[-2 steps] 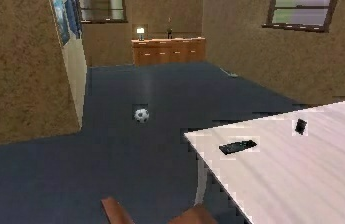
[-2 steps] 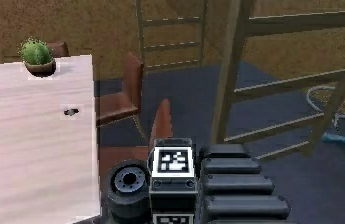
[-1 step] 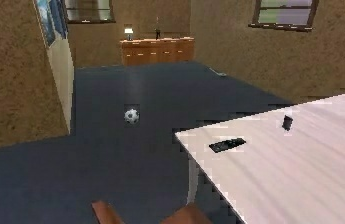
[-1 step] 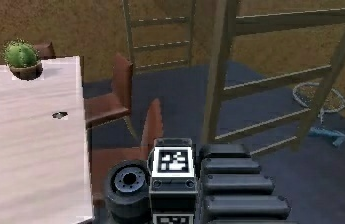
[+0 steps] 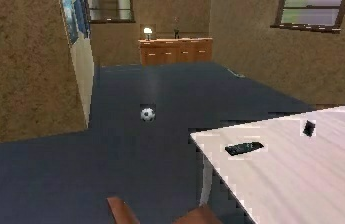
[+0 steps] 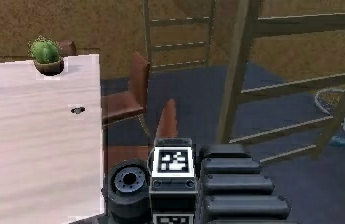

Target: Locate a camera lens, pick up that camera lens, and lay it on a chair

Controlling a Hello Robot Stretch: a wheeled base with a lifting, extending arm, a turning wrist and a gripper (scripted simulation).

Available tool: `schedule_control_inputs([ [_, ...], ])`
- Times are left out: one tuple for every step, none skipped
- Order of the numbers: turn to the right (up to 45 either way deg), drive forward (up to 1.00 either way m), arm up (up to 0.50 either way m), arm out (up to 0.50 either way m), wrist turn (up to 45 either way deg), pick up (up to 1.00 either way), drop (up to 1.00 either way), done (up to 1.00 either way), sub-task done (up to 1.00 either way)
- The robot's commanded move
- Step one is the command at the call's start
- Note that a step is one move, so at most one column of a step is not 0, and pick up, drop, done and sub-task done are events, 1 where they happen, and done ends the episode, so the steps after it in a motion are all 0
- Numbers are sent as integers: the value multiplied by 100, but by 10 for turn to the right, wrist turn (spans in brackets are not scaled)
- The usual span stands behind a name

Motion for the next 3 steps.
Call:
schedule_control_inputs([
  [-450,0,0,0,0,0,0,0,0],
  [-120,0,0,0,0,0,0,0,0],
  [0,20,0,0,0,0,0,0,0],
])
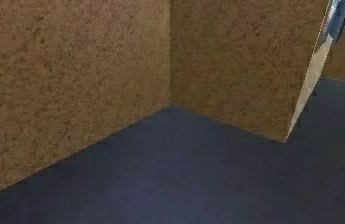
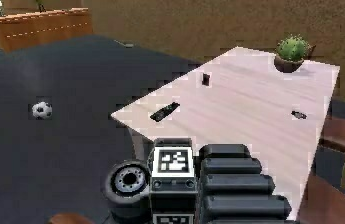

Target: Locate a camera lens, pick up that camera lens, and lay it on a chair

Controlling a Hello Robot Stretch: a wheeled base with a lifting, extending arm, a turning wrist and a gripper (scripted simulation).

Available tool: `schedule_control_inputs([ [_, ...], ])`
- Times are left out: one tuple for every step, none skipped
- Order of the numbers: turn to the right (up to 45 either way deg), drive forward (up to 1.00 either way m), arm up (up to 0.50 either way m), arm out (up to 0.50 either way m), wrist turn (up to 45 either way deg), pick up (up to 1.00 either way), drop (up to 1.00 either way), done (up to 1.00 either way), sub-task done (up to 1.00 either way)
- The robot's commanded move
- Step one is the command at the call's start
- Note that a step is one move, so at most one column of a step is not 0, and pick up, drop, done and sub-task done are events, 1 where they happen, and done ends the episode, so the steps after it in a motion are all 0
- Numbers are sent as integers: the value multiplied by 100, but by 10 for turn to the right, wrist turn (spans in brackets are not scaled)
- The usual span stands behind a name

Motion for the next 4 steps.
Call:
schedule_control_inputs([
  [450,0,0,0,0,0,0,0,0],
  [450,0,0,0,0,0,0,0,0],
  [360,0,0,0,0,0,0,0,0],
  [-450,0,0,0,0,0,0,0,0],
])
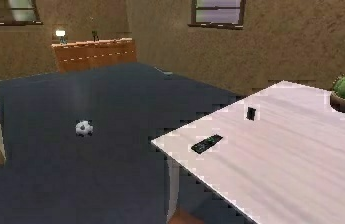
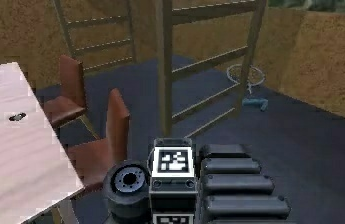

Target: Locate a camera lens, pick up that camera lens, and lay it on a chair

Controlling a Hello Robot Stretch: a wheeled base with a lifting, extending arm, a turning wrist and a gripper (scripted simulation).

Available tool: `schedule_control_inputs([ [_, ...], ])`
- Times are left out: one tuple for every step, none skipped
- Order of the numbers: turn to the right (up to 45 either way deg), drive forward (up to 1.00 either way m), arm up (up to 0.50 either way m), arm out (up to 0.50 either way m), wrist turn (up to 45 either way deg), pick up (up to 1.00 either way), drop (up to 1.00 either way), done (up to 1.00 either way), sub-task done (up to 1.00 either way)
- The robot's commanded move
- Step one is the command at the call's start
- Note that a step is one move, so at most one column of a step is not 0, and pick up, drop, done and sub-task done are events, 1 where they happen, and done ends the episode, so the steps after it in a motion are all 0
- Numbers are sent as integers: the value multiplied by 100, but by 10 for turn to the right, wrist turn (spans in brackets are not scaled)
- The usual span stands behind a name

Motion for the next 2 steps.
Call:
schedule_control_inputs([
  [-450,0,0,0,0,0,0,0,0],
  [-210,0,0,0,0,0,0,0,0],
])
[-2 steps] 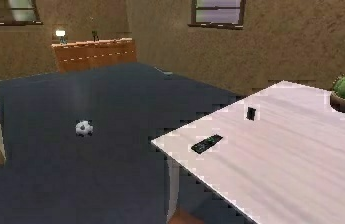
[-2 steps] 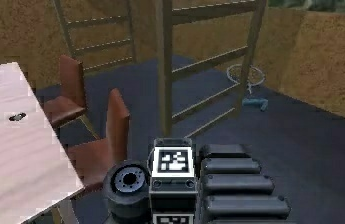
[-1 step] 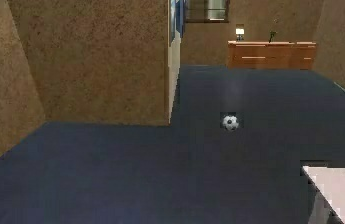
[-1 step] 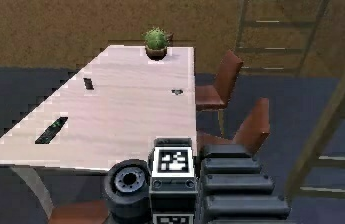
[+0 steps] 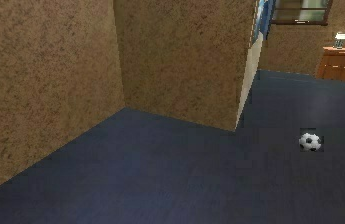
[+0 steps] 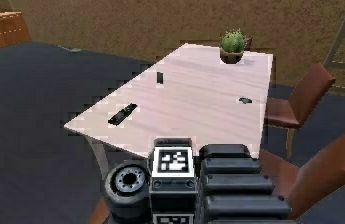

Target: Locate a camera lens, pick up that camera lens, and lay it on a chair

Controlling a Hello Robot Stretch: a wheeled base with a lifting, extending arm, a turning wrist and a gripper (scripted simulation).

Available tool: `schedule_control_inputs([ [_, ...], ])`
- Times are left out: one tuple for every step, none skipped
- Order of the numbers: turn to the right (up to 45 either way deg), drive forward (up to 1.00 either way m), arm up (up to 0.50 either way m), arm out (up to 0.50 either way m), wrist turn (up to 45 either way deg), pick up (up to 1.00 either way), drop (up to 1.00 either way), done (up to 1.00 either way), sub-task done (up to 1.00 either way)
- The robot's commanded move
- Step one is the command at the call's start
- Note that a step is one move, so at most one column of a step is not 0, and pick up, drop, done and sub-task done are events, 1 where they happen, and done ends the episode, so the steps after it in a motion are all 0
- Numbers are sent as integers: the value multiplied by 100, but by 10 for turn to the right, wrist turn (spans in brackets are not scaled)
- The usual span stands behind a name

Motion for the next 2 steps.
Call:
schedule_control_inputs([
  [0,0,0,26,0,0,0,0,0],
  [0,0,0,0,450,0,0,0,0],
])
